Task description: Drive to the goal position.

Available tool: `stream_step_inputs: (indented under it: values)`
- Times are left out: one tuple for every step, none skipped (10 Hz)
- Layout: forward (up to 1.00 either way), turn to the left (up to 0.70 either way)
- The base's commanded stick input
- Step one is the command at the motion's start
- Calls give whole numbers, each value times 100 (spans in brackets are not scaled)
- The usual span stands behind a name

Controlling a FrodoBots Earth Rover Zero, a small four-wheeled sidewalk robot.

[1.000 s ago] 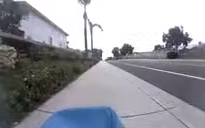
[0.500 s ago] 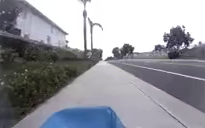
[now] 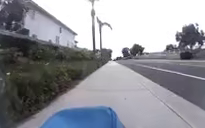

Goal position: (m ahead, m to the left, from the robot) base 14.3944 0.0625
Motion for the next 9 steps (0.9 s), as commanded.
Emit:
stream_step_inputs:
  values:
    - [100,-27]
    - [100,-27]
    - [100,0]
    - [100,0]
    - [100,0]
    - [100,0]
    - [100,0]
    - [100,0]
    - [100,0]
